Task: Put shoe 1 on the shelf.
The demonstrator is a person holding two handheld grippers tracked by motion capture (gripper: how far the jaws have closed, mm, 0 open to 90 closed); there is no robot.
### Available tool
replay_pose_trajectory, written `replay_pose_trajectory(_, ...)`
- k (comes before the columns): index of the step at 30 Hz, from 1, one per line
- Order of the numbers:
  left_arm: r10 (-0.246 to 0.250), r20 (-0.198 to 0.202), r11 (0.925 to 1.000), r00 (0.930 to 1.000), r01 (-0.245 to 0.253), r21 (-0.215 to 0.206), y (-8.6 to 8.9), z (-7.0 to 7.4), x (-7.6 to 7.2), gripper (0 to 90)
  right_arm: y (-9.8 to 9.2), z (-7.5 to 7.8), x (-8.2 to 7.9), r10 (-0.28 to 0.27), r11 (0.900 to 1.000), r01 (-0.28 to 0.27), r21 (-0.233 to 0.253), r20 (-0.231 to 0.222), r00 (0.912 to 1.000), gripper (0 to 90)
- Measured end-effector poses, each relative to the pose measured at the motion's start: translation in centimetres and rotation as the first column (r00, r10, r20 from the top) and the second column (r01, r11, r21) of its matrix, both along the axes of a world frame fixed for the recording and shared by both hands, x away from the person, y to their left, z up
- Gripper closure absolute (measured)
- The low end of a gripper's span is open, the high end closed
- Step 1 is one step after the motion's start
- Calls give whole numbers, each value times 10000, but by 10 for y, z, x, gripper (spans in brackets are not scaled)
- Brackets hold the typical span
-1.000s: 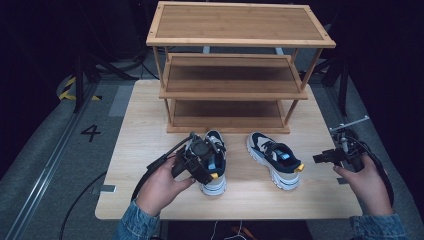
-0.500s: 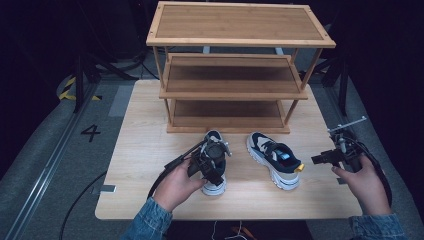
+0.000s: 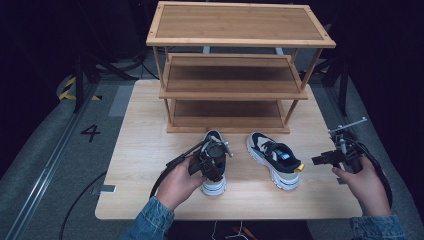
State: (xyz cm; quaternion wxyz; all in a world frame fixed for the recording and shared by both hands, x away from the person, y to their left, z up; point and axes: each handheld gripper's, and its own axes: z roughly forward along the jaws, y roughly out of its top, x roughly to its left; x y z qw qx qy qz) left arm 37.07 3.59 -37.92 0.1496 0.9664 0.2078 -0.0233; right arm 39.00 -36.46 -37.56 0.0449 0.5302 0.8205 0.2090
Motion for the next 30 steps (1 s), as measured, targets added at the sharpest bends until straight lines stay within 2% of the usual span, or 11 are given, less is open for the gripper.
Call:
replay_pose_trajectory(3,-347,143,9992,9993,344,216,-1,2,-1,691,-2,-2,-1,-52,10000,52,14,-35,10000,480)
replay_pose_trajectory(9,-484,237,9987,9985,480,185,-3,8,0,703,-6,0,-6,-234,9997,234,56,-11,9997,480)
replay_pose_trajectory(13,-564,484,9983,9972,555,190,-3,16,0,700,-10,0,-9,-317,9995,317,-1,-26,9995,480)
replay_pose_trajectory(16,-746,991,9972,9923,732,180,-3,27,-1,701,-12,0,-11,-361,9993,361,-18,-41,9993,480)
replay_pose_trajectory(19,-918,1325,9958,9869,916,75,-2,36,0,702,-13,1,-13,-466,9989,466,15,-37,9989,479)
replay_pose_trajectory(20,-925,1364,9957,9863,928,43,-2,38,2,702,-13,1,-13,-440,9990,440,28,-26,9990,480)
replay_pose_trajectory(26,-1020,1510,9942,9833,956,489,-6,48,16,696,-14,2,-14,-450,9990,449,52,41,9990,480)
replay_pose_trajectory(30,-1071,1663,9936,9802,994,534,-8,50,30,689,-15,2,-15,-480,9988,480,42,3,9988,480)
